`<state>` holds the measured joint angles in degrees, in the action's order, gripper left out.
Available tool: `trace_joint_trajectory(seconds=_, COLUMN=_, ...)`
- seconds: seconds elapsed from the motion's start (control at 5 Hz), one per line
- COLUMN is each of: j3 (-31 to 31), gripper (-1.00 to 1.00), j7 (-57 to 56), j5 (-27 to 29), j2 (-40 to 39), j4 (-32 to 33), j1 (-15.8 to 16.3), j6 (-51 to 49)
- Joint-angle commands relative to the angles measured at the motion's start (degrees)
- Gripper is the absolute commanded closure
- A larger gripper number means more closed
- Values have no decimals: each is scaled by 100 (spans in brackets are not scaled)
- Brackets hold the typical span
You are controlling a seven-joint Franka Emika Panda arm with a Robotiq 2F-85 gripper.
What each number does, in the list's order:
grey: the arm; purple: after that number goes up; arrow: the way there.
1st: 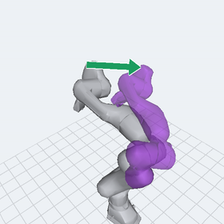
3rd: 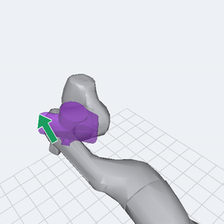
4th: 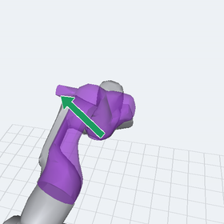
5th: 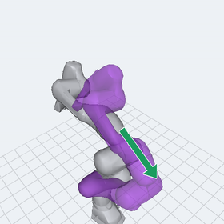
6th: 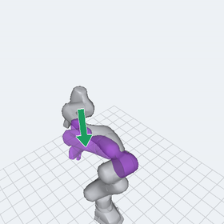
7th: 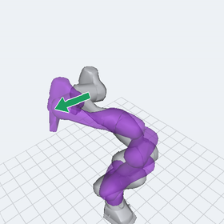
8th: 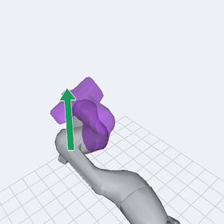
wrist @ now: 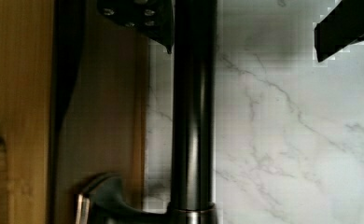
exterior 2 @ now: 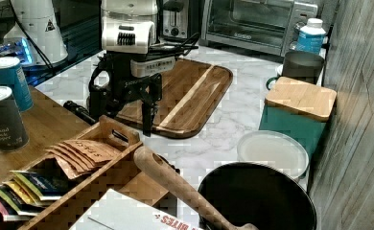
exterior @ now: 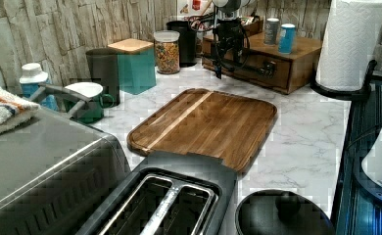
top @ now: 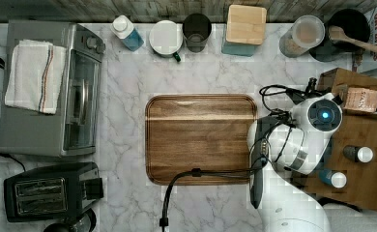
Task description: Open the drawer.
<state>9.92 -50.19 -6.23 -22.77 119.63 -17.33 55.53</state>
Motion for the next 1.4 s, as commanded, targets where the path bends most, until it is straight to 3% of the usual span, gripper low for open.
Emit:
trace_joint_trajectory(seconds=0.2, j3=-958, gripper=-100, j7=1551, j5=493, j2=171, j4=-65, j1=1193, j6=45)
trace_joint_trajectory(seconds=0.6, j3=-1312, gripper=-100, j7=2443, j5=252, j2=181, j4=-35, j1=1657, j6=203)
trace_joint_trajectory(seconds=0.8, j3=-1402, gripper=-100, j7=2383, j5=453, j2=232, j4=44, j1=1867, j6=343)
trace_joint_trajectory(seconds=1.0, j3=-1515, gripper=-100, j7=2366, j5=708, j2=143, j4=-117, j1=1946, j6=315)
trace_joint_trajectory(seconds=1.4, j3=-1570, gripper=-100, j7=2774, j5=683, j2=127, j4=-169, j1=2014, j6=378)
